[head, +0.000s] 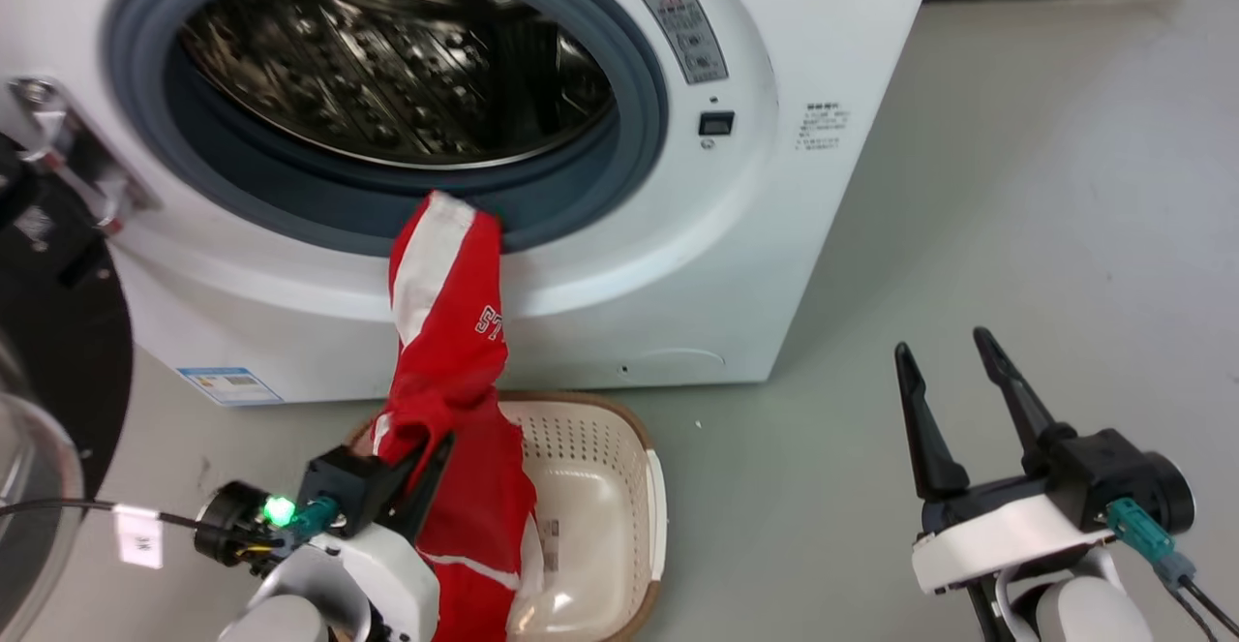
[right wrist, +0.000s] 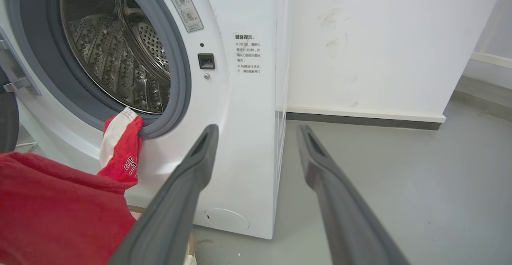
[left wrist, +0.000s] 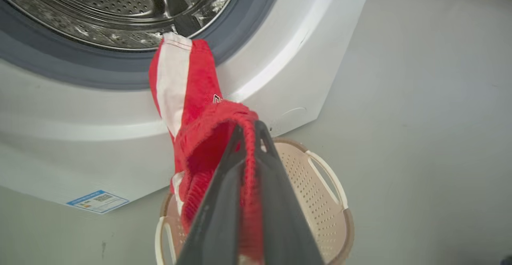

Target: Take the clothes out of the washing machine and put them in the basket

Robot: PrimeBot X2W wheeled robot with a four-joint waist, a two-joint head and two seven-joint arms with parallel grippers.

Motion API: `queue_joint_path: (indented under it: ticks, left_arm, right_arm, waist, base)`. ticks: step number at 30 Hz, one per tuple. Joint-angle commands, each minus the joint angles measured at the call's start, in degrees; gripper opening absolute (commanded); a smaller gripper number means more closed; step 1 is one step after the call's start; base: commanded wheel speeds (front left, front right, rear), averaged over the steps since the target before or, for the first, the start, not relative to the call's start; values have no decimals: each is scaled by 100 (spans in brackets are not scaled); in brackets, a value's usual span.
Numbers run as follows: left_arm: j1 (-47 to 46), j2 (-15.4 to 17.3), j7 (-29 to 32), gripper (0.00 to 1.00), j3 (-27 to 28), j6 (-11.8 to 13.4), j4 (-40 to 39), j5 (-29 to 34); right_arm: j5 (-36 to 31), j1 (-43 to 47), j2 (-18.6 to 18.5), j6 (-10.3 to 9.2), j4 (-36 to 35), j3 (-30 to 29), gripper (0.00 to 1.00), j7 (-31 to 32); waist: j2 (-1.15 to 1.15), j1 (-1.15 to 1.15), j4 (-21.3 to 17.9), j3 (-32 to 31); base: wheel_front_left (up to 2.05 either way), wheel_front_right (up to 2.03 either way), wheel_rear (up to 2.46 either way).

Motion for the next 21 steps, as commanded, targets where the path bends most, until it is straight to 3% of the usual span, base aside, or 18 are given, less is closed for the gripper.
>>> queue_joint_path:
  ticks: [1, 8, 21]
  left_arm:
    - [-138, -79, -60, 0, -64, -98, 232, 27]
    - [-695, -529, -133, 0, -332, -551, 1711, 42]
    - [-1962, -983, -481, 0, -85, -811, 4348, -155]
  right_arm:
    - [-39, -100, 6, -6, -28, -8, 100, -13]
    - [-50, -329, 7, -6, -123, -32, 100, -13]
    - [91, -761, 9, -6, -468, 113, 100, -13]
  waist:
    - [0, 0, -123, 215]
    - [0, 0, -370, 817]
    - [0, 0, -946, 2027]
  base:
    - [0, 0, 0]
    - [0, 0, 0]
    - [0, 0, 0]
